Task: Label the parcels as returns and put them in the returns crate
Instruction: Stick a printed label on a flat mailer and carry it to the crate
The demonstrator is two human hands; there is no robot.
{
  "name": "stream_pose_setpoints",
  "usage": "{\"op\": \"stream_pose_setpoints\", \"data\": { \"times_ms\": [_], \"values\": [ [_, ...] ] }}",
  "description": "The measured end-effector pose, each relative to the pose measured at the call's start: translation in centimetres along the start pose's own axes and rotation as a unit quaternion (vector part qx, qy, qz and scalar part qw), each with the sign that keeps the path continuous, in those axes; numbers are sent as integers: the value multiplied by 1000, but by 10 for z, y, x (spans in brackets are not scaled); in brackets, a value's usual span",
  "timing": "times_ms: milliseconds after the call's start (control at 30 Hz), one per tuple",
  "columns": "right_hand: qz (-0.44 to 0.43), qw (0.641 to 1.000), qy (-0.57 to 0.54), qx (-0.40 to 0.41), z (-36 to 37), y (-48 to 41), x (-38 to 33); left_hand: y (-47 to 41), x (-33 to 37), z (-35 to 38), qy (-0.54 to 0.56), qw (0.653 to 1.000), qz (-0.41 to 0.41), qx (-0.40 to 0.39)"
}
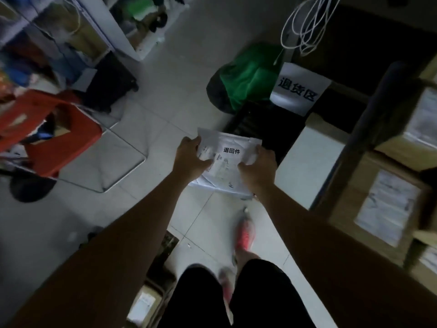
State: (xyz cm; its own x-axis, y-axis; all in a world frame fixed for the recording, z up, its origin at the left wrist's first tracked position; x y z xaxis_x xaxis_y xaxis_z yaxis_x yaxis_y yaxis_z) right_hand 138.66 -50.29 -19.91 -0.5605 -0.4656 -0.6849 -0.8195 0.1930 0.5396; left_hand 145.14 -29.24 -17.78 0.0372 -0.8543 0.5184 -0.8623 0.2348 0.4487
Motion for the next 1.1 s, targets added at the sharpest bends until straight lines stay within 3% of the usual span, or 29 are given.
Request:
{"op": "stream_pose_setpoints", "data": {
  "times_ms": [300,433,633,900,1100],
  "values": [
    [90,995,-6,50,1,-181,30,-217,-16,50,9,995,60,-83],
    [118,988,-28,91,15,-267,75,-311,-25,92,9,987,125,-101],
    [198,964,-87,157,67,-390,186,-442,-80,210,73,970,159,-169],
    [171,969,-41,174,144,-549,319,-571,-158,371,-31,973,184,-137],
    [174,977,8,125,188,-605,386,-632,-206,443,-128,971,129,-157]
  ]
}}
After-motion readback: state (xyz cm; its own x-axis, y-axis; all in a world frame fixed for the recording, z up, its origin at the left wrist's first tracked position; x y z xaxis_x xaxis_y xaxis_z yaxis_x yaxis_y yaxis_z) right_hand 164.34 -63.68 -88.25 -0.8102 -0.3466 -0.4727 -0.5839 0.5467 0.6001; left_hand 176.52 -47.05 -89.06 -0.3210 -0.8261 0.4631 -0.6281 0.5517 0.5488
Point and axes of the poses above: each hand's wrist, its own y-axis away from the middle knuckle, its own z-axis out of the palm, x = y × z, the point moved 9 cm from there along -y, towards the middle knuckle, and after that the axes turned 15 degrees about -x, right-handed, at the moved point
